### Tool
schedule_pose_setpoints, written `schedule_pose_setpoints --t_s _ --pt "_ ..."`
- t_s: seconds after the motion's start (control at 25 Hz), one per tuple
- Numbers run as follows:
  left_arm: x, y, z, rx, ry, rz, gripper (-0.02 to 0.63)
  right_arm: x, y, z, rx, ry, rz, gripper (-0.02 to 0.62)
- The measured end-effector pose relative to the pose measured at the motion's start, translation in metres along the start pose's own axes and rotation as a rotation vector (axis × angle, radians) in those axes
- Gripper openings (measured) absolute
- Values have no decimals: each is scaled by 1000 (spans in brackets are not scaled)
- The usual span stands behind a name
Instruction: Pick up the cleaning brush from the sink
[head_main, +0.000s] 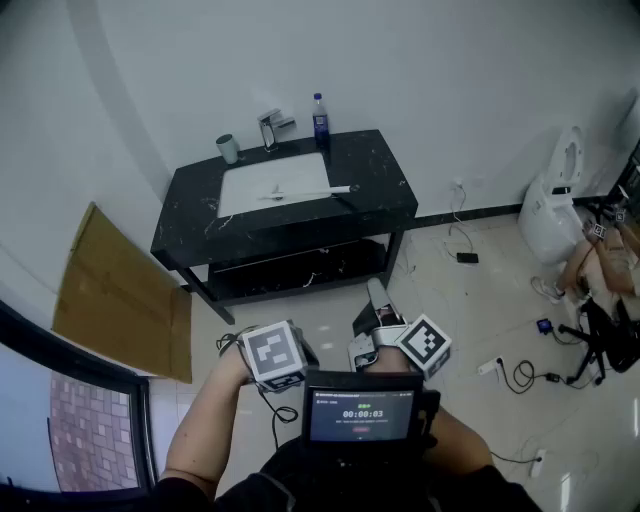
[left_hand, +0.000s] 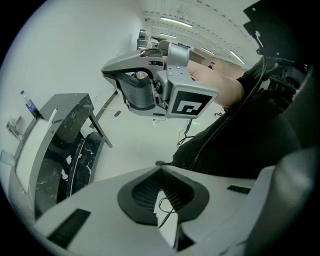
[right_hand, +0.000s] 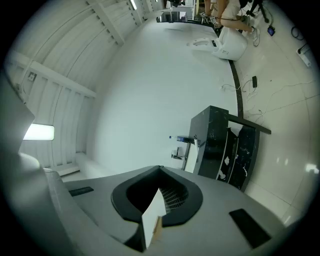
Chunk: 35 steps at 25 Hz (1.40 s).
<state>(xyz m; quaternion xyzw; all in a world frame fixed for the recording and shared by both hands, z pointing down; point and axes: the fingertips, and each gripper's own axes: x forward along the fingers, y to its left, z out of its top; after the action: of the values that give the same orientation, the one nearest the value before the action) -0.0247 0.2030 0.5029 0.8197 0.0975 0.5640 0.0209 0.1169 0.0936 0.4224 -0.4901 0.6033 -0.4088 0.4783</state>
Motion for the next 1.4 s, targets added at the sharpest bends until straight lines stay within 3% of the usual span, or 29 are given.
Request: schedule_pose_setpoints --t_s 0.32,0.52,0.84,1.04,1.24,1.4 --pt "5 -8 -14 -10 7 -18 15 -1 3 -7 10 17 9 2" --pt "4 -8 -18 -13 17 -5 15 -7 -5 -7 -28 28 -34 2" --pt "4 -13 -16 -10 -4 -27 15 -1 4 -12 15 21 11 2" --pt "0 -9 -16 -5 4 -20 15 6 8 -12 0 34 15 2" --pt "-20 7 -10 -33 -54 -12 15 24 22 -12 -46 61 15 2" --pt "-40 26 -15 -29 -48 12 15 48 42 -15 -29 63 62 2"
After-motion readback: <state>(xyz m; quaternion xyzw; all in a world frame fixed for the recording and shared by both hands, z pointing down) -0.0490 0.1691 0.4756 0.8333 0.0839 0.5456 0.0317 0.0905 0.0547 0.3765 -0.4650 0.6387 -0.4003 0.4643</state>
